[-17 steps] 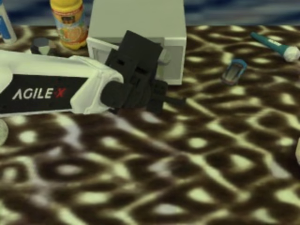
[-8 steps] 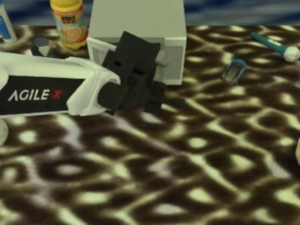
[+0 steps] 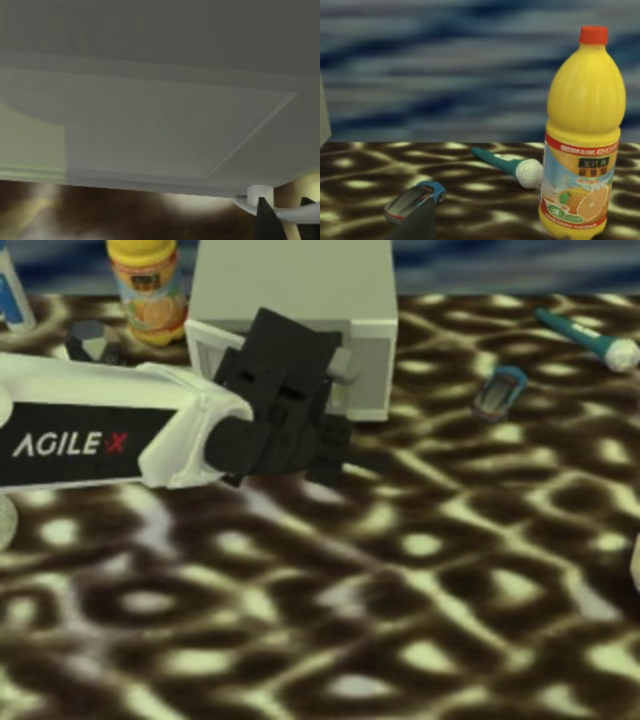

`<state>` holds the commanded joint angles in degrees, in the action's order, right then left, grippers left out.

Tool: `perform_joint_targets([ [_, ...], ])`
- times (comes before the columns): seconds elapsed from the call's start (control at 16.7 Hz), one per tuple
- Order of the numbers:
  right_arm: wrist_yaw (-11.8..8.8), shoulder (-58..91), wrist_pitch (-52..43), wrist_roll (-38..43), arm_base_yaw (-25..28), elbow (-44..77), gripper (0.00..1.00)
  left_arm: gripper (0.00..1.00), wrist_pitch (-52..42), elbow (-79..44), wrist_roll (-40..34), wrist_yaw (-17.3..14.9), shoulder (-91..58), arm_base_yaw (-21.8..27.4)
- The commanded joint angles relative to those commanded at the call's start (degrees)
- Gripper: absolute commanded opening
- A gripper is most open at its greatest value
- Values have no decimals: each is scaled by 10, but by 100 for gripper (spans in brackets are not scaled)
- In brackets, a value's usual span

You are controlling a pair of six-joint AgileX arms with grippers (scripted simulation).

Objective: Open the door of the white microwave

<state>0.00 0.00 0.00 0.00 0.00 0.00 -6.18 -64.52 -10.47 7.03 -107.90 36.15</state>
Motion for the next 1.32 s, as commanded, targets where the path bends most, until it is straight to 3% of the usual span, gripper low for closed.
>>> perform_joint_targets([
  [1.32, 0, 0, 0, 0, 0, 0, 100, 0, 3, 7, 8, -11, 5, 0],
])
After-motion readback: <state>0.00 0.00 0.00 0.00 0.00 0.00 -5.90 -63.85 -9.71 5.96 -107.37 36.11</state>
